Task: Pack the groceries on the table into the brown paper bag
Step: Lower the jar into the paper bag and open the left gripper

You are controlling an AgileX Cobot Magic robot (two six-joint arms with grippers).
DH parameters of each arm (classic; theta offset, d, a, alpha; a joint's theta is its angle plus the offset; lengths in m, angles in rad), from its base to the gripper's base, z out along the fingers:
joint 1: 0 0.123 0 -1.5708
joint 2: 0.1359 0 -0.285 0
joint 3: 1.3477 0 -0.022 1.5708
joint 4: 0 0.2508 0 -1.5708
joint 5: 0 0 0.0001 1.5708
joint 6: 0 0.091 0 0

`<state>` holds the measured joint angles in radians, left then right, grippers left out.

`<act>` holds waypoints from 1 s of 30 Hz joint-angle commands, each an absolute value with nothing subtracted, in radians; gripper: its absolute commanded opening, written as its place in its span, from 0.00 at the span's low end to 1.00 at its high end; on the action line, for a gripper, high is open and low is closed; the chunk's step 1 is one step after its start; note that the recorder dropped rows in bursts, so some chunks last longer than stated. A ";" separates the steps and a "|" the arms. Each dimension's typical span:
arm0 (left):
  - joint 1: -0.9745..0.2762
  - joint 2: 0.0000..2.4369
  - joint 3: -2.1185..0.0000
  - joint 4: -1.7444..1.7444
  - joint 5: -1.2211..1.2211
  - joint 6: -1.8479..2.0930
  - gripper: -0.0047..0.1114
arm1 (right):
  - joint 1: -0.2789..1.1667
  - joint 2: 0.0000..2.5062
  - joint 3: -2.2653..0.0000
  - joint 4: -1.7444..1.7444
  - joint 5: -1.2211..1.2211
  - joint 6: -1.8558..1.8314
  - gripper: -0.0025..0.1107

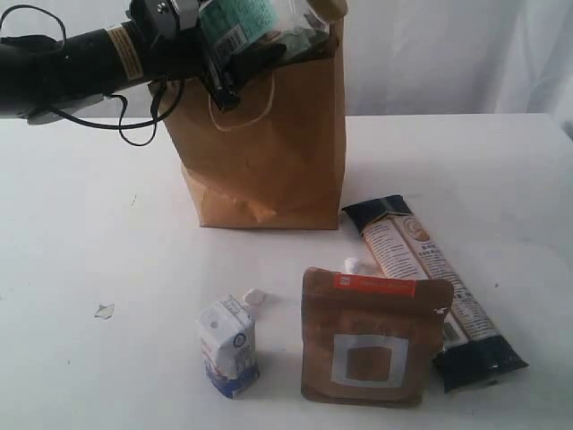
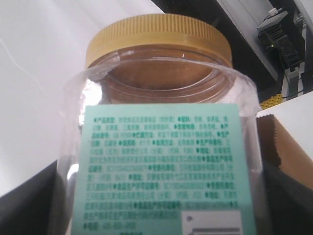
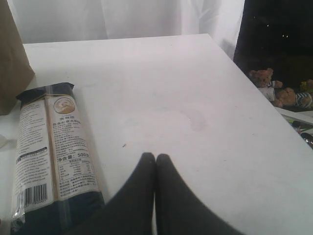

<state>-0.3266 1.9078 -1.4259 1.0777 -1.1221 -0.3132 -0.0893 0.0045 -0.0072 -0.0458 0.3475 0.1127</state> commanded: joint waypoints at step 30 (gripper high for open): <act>-0.324 1.891 -1.426 1.060 -1.151 -0.371 0.95 | -0.092 0.000 0.000 -0.050 0.344 0.114 0.02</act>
